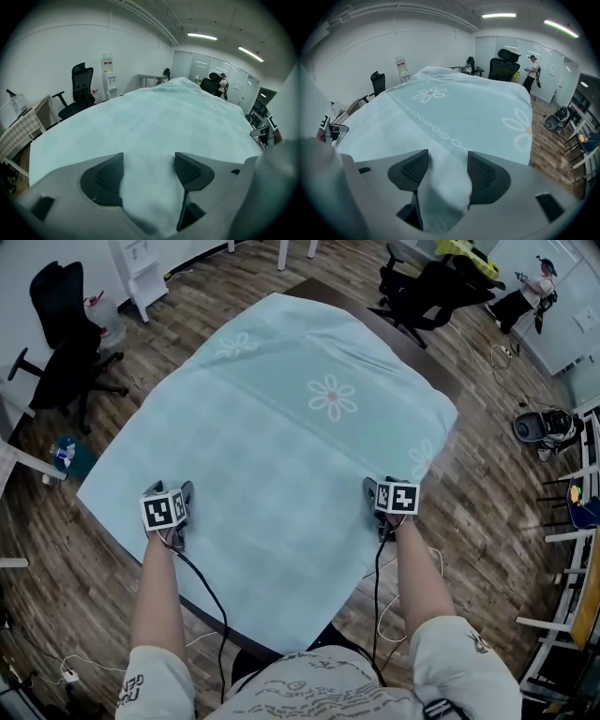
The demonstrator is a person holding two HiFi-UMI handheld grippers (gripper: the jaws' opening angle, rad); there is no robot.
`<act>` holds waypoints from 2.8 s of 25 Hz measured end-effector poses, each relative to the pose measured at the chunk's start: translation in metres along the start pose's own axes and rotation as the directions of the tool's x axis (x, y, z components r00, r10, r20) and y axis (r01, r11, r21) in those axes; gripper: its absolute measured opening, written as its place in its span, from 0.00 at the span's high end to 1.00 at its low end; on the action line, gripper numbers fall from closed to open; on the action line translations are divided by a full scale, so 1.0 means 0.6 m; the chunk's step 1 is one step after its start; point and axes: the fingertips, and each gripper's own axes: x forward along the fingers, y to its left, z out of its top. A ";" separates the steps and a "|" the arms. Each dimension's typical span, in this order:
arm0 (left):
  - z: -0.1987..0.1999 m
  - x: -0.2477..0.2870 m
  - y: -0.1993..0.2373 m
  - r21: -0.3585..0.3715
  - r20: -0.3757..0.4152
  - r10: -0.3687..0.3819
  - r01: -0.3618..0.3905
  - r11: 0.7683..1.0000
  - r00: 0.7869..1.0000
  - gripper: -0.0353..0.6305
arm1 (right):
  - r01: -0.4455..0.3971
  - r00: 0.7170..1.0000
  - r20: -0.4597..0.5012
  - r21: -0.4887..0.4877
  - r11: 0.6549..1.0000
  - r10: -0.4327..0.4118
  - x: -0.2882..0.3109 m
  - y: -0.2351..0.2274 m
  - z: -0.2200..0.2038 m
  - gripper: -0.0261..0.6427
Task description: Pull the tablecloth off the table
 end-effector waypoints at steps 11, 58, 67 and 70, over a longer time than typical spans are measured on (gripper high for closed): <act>-0.002 0.001 -0.077 0.060 -0.033 0.008 -0.006 0.998 0.999 0.92 | 0.008 0.997 -0.073 -0.021 1.000 -0.010 -0.001 0.031 -0.002 0.80; 0.188 -0.539 -0.463 0.280 0.593 -0.230 0.071 0.957 0.772 0.93 | -0.390 0.675 0.454 -0.448 0.804 0.581 -0.536 0.356 0.154 0.94; 0.228 -0.678 -0.476 0.216 0.708 -0.107 -0.070 0.974 0.698 0.93 | -0.428 0.486 0.550 -0.527 0.734 0.679 -0.692 0.399 0.193 0.94; 0.238 -0.730 -0.472 0.175 0.750 -0.073 -0.092 0.980 0.658 0.93 | -0.437 0.422 0.564 -0.559 0.705 0.709 -0.743 0.418 0.199 0.94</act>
